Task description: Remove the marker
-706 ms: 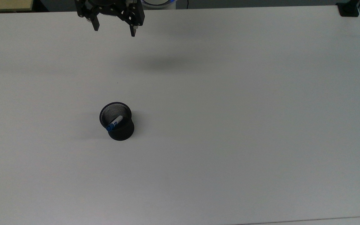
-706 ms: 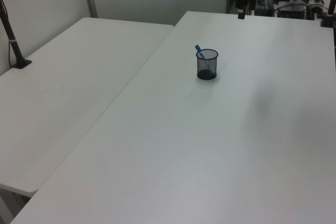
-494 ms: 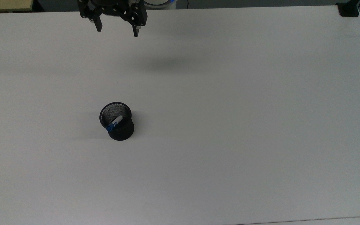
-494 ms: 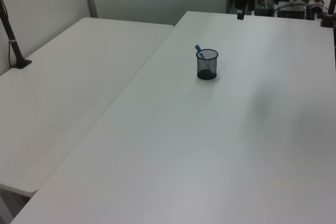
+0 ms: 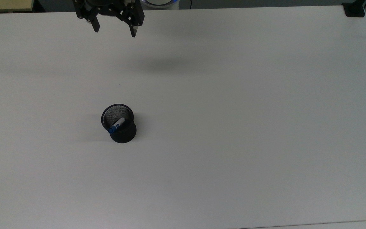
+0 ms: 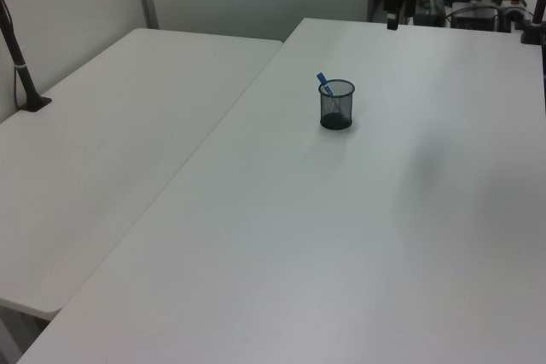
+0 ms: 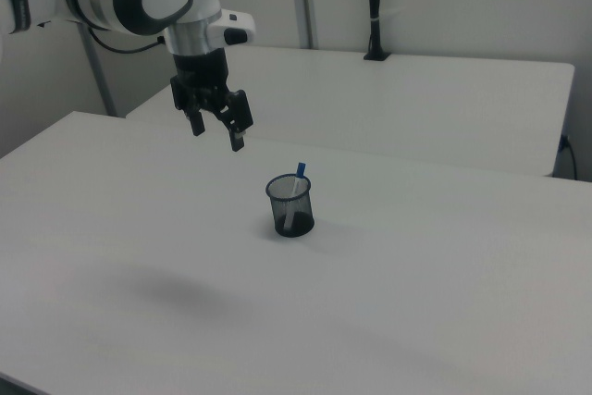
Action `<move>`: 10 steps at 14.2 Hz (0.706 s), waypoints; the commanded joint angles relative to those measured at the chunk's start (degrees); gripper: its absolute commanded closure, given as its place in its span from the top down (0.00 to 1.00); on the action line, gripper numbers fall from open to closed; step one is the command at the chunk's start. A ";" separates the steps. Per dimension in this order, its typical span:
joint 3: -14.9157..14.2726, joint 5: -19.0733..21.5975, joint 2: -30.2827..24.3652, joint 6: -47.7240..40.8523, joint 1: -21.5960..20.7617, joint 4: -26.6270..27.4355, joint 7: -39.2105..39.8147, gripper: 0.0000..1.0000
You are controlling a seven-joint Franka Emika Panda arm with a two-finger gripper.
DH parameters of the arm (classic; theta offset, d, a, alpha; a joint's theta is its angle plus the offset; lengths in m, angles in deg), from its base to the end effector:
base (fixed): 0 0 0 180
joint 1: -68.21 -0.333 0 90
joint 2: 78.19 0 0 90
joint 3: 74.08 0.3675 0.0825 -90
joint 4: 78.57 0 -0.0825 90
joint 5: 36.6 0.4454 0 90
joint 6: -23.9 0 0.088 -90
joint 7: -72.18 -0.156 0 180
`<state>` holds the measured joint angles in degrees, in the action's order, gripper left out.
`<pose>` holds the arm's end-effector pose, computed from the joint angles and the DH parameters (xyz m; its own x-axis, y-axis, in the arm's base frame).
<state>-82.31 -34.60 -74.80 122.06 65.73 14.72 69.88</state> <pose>0.6454 -0.0578 0.5719 0.9892 -0.1444 0.0253 -0.1437 -0.9892 -0.0272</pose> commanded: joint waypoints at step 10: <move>0.14 1.34 0.83 1.68 -0.07 0.94 1.51 1.00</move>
<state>-82.23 -34.55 -74.55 122.06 65.71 14.78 69.88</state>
